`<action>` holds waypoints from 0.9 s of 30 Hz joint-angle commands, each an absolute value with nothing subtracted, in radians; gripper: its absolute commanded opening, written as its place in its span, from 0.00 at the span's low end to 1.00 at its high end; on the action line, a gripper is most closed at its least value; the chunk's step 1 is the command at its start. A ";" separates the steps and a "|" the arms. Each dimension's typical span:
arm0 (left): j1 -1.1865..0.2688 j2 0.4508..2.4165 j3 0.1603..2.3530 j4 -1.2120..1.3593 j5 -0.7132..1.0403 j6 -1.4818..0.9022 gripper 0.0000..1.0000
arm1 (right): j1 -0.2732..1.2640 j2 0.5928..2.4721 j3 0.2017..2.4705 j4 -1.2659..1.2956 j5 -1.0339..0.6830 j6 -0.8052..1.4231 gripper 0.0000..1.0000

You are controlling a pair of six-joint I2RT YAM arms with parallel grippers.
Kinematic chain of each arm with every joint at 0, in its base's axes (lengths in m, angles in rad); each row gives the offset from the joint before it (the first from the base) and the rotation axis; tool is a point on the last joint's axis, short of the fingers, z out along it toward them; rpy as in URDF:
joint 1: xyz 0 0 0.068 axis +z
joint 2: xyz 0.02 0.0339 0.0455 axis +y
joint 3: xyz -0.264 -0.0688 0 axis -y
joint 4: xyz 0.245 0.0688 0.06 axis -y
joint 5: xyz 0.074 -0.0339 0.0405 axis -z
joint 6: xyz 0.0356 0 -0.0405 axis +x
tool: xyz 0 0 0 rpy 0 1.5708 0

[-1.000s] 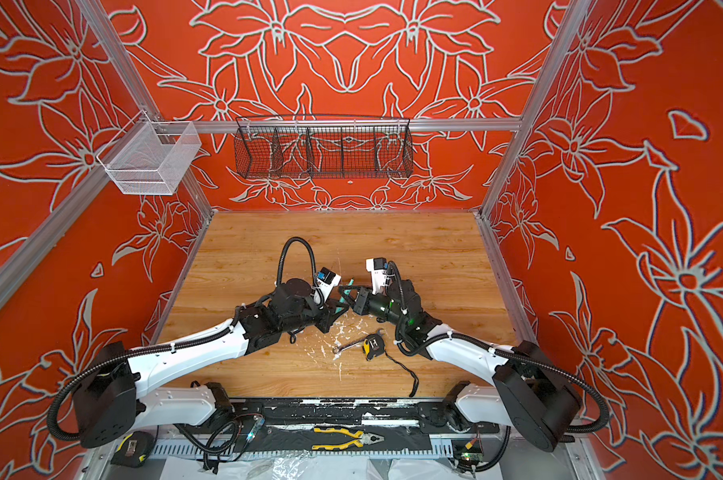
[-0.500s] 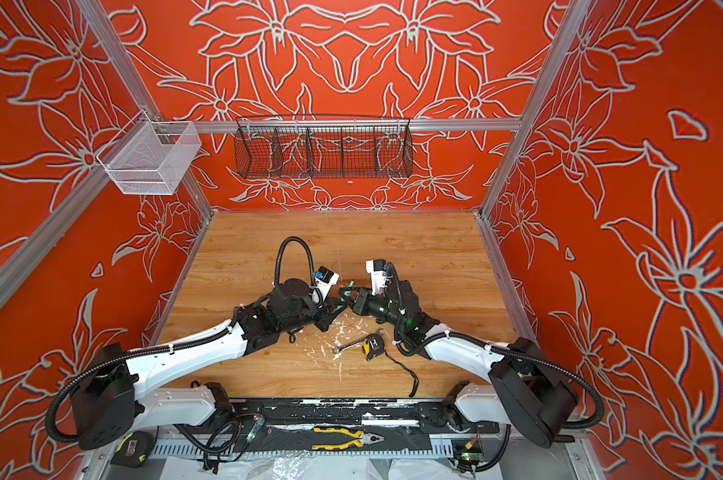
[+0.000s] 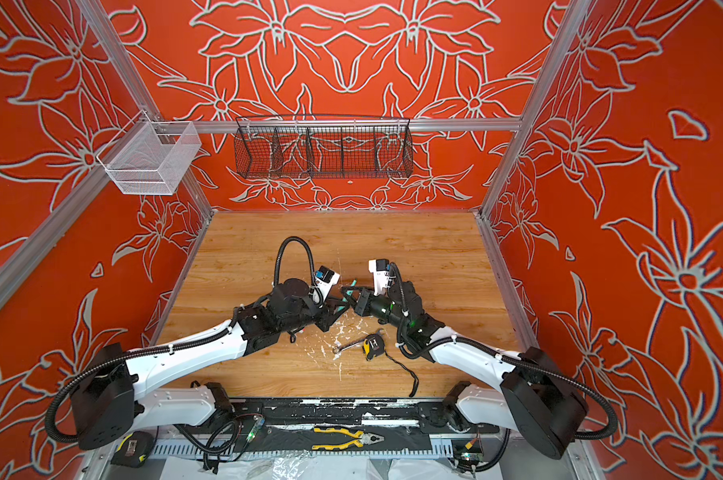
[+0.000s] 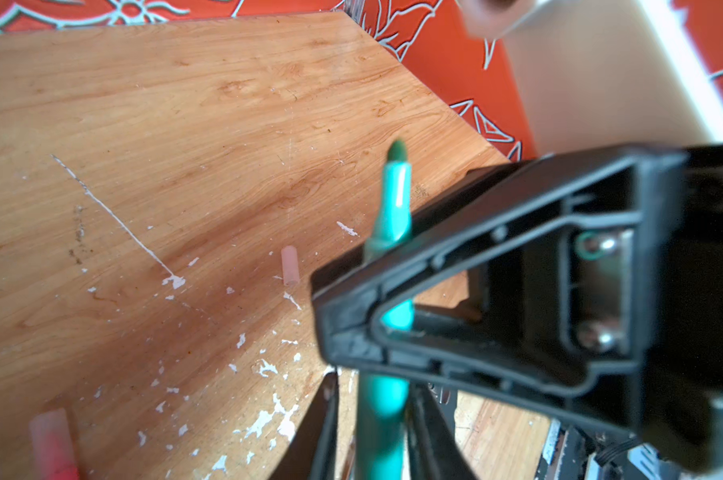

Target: Insert the pens into the pen caps

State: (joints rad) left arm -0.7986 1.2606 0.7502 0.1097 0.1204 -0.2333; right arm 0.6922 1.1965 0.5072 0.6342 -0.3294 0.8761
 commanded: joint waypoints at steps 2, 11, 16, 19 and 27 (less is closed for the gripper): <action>-0.794 1.293 0.784 0.098 0.162 -0.223 0.33 | 0.697 1.164 0.491 0.664 -0.325 0.876 0.00; -0.793 1.273 0.777 0.113 0.175 -0.220 0.33 | 0.698 1.178 0.488 0.685 -0.340 0.893 0.00; -0.794 1.240 0.750 0.140 0.146 -0.215 0.33 | 0.699 1.194 0.485 0.698 -0.334 0.896 0.00; -0.794 1.245 0.755 0.137 0.148 -0.215 0.33 | 0.702 1.199 0.486 0.699 -0.338 0.897 0.00; -0.793 1.273 0.769 0.137 0.126 -0.207 0.27 | 0.716 1.203 0.486 0.709 -0.334 0.896 0.00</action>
State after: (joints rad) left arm -0.7979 1.2613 0.7589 0.1173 0.1417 -0.2237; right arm 0.7094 1.1984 0.5018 0.6724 -0.3298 0.8879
